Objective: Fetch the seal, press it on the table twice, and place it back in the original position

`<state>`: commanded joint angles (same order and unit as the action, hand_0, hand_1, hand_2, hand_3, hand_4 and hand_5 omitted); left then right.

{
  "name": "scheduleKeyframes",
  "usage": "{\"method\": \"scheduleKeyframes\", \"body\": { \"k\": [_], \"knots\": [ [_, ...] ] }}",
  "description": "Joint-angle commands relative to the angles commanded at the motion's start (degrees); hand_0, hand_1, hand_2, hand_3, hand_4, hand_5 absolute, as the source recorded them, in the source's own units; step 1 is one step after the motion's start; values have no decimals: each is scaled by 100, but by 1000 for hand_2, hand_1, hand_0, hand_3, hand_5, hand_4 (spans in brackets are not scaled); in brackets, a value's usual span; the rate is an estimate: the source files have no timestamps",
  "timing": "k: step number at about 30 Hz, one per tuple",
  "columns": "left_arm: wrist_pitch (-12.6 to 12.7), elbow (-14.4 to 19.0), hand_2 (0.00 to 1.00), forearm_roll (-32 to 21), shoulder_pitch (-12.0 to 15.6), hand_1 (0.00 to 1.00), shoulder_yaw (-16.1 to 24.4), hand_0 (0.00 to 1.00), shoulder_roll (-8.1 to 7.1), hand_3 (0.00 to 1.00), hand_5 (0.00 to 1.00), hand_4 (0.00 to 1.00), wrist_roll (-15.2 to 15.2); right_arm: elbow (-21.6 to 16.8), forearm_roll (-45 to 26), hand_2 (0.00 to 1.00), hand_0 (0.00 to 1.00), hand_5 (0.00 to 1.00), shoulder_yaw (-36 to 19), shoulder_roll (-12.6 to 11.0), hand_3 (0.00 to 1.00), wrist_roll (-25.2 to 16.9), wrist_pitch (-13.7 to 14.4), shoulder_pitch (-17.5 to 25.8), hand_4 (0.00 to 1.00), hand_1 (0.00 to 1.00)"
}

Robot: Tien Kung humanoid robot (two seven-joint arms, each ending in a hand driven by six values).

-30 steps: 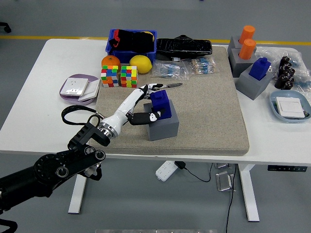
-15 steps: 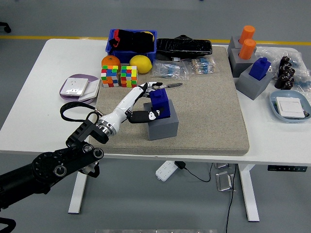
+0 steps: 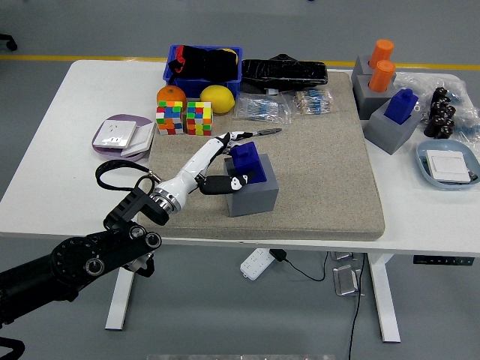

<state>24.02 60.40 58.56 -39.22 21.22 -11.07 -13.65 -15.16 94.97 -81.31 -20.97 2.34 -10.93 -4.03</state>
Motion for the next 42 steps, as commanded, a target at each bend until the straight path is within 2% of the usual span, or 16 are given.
{"method": "scheduleKeyframes", "body": {
  "k": [11,28,42],
  "knots": [
    [-45,74,432,102,-68,523,9,855,-129,889,2,552,115,3,23,681,781,542,-33,-23,638,-6,9,13,759,698],
    [-333,345,424,528,-196,501,128,858,-297,890,2,538,681,-4,12,680,780,542,-22,-37,637,-8,5,-10,759,698],
    [-566,738,416,865,-250,492,332,857,-438,890,2,532,1226,-8,18,680,781,542,-51,-39,637,-11,5,-12,759,698]
  ]
}}
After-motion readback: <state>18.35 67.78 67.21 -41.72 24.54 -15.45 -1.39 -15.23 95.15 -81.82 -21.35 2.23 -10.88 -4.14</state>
